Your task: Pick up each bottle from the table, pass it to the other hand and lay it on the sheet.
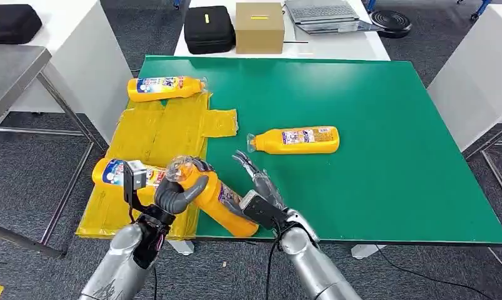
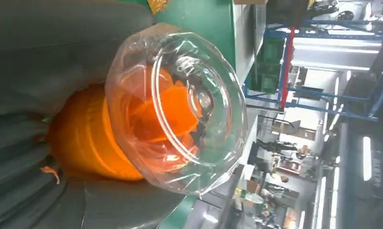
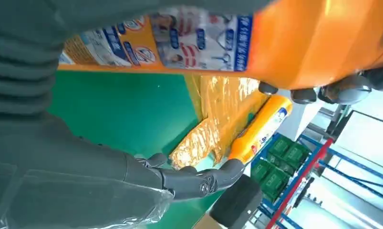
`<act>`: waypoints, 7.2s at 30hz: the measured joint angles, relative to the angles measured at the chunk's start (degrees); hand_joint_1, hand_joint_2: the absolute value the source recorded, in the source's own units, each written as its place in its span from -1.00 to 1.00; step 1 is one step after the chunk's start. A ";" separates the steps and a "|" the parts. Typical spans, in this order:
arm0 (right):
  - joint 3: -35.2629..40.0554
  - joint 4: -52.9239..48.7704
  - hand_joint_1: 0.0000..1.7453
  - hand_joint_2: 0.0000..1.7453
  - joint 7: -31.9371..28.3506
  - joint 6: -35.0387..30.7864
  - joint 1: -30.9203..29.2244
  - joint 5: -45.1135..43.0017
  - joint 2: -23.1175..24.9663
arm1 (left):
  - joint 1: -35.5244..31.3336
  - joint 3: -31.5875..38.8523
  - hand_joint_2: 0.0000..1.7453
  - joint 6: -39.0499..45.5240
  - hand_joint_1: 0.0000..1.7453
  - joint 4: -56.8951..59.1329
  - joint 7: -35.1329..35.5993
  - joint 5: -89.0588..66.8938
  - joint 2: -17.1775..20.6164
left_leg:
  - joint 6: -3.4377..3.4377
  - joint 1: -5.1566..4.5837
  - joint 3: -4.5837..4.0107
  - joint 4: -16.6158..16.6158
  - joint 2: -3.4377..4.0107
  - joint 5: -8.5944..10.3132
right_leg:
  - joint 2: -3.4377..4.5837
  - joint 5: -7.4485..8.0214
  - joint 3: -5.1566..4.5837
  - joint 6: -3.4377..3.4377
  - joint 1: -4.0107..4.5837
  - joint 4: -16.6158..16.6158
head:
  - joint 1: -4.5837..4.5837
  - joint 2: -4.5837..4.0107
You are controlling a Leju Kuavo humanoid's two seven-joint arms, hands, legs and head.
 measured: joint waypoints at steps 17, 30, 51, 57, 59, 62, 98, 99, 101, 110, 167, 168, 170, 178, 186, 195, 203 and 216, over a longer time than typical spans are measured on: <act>-1.09 -0.76 -1.00 -1.00 -1.27 4.17 -0.01 -5.60 -0.02 | -0.20 2.95 1.00 -2.18 1.00 -2.58 3.63 13.31 -0.33 | 0.00 0.00 0.00 0.00 0.00 0.00 | 0.00 0.00 0.00 0.00 0.00 0.00 | 0.00 0.00; -5.55 -3.48 -1.00 -1.00 -2.05 6.16 1.67 -9.22 -1.38 | -7.52 7.87 1.00 8.90 1.00 -9.01 0.52 4.94 0.83 | -0.01 0.00 0.00 0.01 0.00 0.02 | 0.00 0.01 0.01 0.00 0.00 0.01 | 0.00 0.00; -9.13 -7.01 -1.00 -1.00 -2.29 6.49 5.10 -8.26 -3.34 | -11.78 10.78 1.00 36.55 1.00 -7.33 -7.74 -36.45 4.90 | -0.01 0.00 0.01 0.01 0.00 0.02 | 0.00 0.01 -0.02 0.00 0.00 0.00 | 0.00 0.00; -9.99 -9.90 -1.00 -1.00 -3.04 6.51 7.13 -8.20 -4.00 | -12.88 9.31 1.00 41.40 1.00 -2.99 -8.09 -46.45 5.07 | -0.01 -0.01 0.00 0.01 0.05 0.02 | 0.03 0.01 -0.02 0.00 -0.01 0.00 | 0.02 0.00; -10.05 -10.40 -1.00 -1.00 -3.10 6.51 7.39 -8.17 -4.13 | -13.03 9.18 1.00 41.44 1.00 -2.34 -8.13 -46.60 5.07 | -0.01 -0.01 0.00 0.01 0.05 0.02 | 0.03 0.01 -0.03 0.00 -0.01 0.00 | 0.02 0.00; -10.10 -10.86 -1.00 -1.00 -3.10 6.49 7.58 -8.17 -4.31 | -13.19 8.92 1.00 41.49 1.00 -1.58 -8.15 -46.62 5.11 | -0.01 0.00 0.00 0.01 0.04 0.02 | 0.03 0.01 -0.03 0.00 0.00 0.00 | 0.02 0.00; -7.93 -19.30 -1.00 -1.00 -4.48 14.88 6.75 -8.57 -5.46 | -28.68 -18.45 1.00 56.56 1.00 44.04 9.09 -107.04 -0.55 | -0.01 -0.02 -0.02 0.03 0.00 0.03 | 0.01 0.02 -0.03 0.02 -0.02 0.00 | 0.02 0.00; -7.80 -19.87 -1.00 -1.00 -4.48 14.88 7.18 -8.39 -5.51 | -29.04 -19.06 1.00 56.06 1.00 44.57 9.09 -107.04 -0.68 | -0.01 -0.02 -0.03 0.03 0.00 0.03 | 0.01 0.02 -0.04 0.02 -0.02 0.00 | 0.02 0.00; -7.56 -21.15 -1.00 -1.00 -4.48 14.88 8.05 -8.07 -5.70 | -29.65 -20.20 1.00 54.85 1.00 45.52 9.09 -107.01 -0.98 | 0.00 -0.02 -0.04 0.03 0.02 0.02 | 0.02 0.02 -0.04 0.02 -0.02 0.00 | 0.00 0.00; -6.73 -24.26 -1.00 -1.00 -4.13 14.69 9.63 -8.04 -6.58 | -31.08 -21.55 1.00 49.72 1.00 48.08 9.62 -105.16 -2.10 | 0.00 -0.02 -0.04 0.02 0.02 0.03 | 0.02 0.03 -0.03 0.02 -0.02 0.00 | 0.00 0.00; -10.62 -25.35 -1.00 -1.00 -4.44 13.88 15.81 -6.75 -6.88 | -12.02 -11.60 1.00 38.49 1.00 13.56 34.49 -107.15 18.92 | 0.02 0.00 -0.08 -0.03 0.08 0.05 | 0.04 -0.02 -0.11 -0.02 0.00 0.01 | 0.02 0.00; -10.84 -25.62 -1.00 -1.00 -4.48 13.88 16.21 -6.58 -6.88 | -10.42 -11.60 1.00 38.51 1.00 10.61 34.25 -107.13 19.91 | 0.02 0.00 -0.10 -0.02 0.05 0.05 | 0.03 -0.02 -0.11 -0.02 -0.01 0.01 | 0.00 0.00; -11.08 -25.98 -1.00 -1.00 -4.48 13.88 16.76 -6.34 -6.88 | -7.75 -11.54 1.00 38.30 1.00 6.15 34.14 -107.15 21.69 | 0.02 0.00 -0.12 -0.03 0.05 0.05 | 0.04 -0.02 -0.12 -0.02 -0.01 0.01 | 0.04 0.00; -12.11 -27.23 -1.00 -1.00 -4.39 13.83 18.35 -5.51 -6.62 | -0.21 -10.64 1.00 39.70 1.00 -8.71 32.74 -107.12 26.69 | 0.02 0.00 -0.12 -0.02 0.06 0.03 | 0.04 -0.02 -0.13 -0.02 -0.01 0.00 | 0.02 0.00; -12.94 -29.09 -1.00 -1.00 -4.22 13.40 20.61 -4.55 -6.49 | 8.14 -1.57 1.00 39.86 1.00 -22.19 19.51 -103.10 25.64 | -0.03 0.00 -0.13 -0.03 0.06 -0.02 | 0.04 -0.04 -0.17 -0.03 -0.01 -0.01 | 0.02 0.00; -13.94 -29.55 -1.00 -1.00 -4.22 13.53 20.62 -4.48 -6.12 | 15.16 3.67 1.00 32.94 1.00 -26.03 17.24 -99.89 22.95 | -0.04 0.01 -0.11 -0.03 0.07 -0.02 | 0.04 -0.02 -0.16 -0.03 0.00 -0.01 | 0.02 0.00; -13.99 -29.55 -1.00 -1.00 -4.13 13.79 20.38 -4.48 -6.01 | 17.93 4.96 1.00 31.39 1.00 -26.99 19.67 -102.53 21.84 | -0.04 0.01 -0.12 -0.04 0.06 -0.03 | 0.04 -0.03 -0.15 -0.03 0.00 -0.01 | 0.02 0.00; -13.97 -29.51 -1.00 -1.00 -3.91 14.58 19.30 -4.52 -5.62 | 20.86 2.03 1.00 31.12 1.00 -25.84 22.03 -106.86 16.37 | -0.03 -0.01 -0.13 -0.03 0.04 -0.04 | 0.04 -0.02 -0.15 -0.02 -0.01 -0.02 | 0.02 0.00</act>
